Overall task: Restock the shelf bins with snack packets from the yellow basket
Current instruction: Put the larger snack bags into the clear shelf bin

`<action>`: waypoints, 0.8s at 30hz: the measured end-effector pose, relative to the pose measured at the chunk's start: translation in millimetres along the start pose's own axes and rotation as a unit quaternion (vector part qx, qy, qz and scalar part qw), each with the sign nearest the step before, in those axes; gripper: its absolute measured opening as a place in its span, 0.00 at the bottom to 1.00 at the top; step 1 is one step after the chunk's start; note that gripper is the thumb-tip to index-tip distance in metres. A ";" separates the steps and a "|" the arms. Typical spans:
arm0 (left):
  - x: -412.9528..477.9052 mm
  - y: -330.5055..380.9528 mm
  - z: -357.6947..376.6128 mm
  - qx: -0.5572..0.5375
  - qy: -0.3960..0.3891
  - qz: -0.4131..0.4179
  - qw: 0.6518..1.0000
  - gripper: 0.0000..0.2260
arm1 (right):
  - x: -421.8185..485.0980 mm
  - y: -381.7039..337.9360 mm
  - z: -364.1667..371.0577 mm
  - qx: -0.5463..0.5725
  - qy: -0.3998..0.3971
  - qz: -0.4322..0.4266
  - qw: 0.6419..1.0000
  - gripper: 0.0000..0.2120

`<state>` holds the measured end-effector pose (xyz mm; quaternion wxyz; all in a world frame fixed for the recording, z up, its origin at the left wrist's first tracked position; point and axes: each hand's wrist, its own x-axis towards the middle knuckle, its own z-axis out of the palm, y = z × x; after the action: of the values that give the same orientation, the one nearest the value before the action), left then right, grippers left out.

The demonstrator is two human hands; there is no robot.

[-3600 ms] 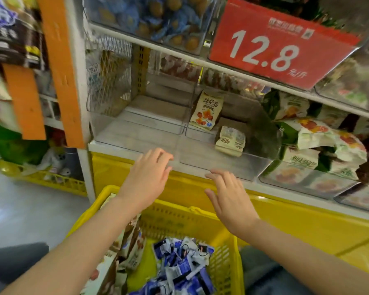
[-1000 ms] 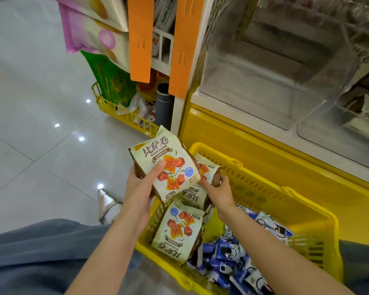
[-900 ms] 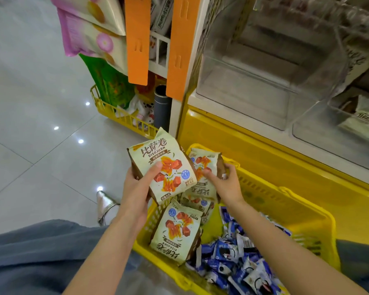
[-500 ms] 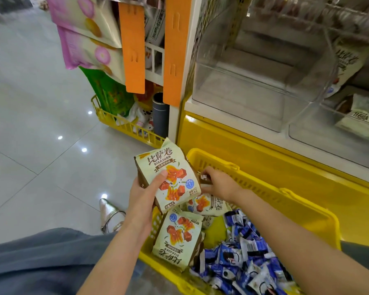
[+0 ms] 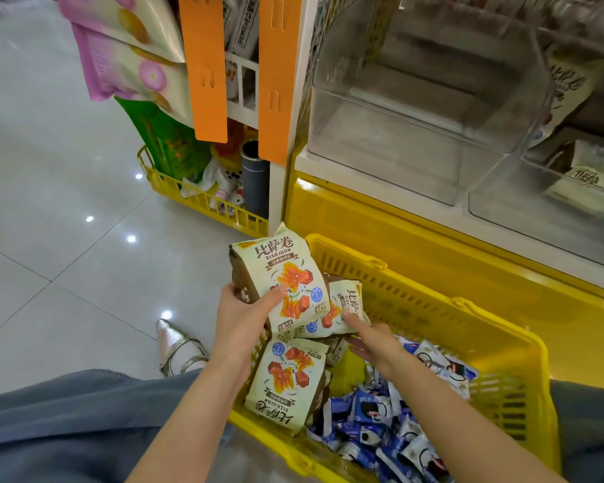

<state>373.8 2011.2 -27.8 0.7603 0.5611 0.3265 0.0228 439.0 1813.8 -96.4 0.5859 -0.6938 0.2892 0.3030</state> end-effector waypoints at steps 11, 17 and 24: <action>-24.3 13.6 0.9 0.097 -0.043 0.096 0.990 0.11 | -18.3 -15.1 -7.8 0.160 0.052 -0.091 0.981 0.23; -39.7 36.3 35.6 0.103 -0.089 0.120 0.983 0.13 | -72.1 -58.2 -67.0 0.062 0.064 -0.214 0.973 0.18; -55.6 75.9 96.6 0.099 -0.144 0.179 0.968 0.13 | -160.5 -117.2 -158.3 -0.019 0.133 -0.402 0.906 0.15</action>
<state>405.7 1935.9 79.4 0.7237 0.6801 0.1085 0.0452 436.4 1681.9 120.7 0.6007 -0.7961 0.0557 -0.0477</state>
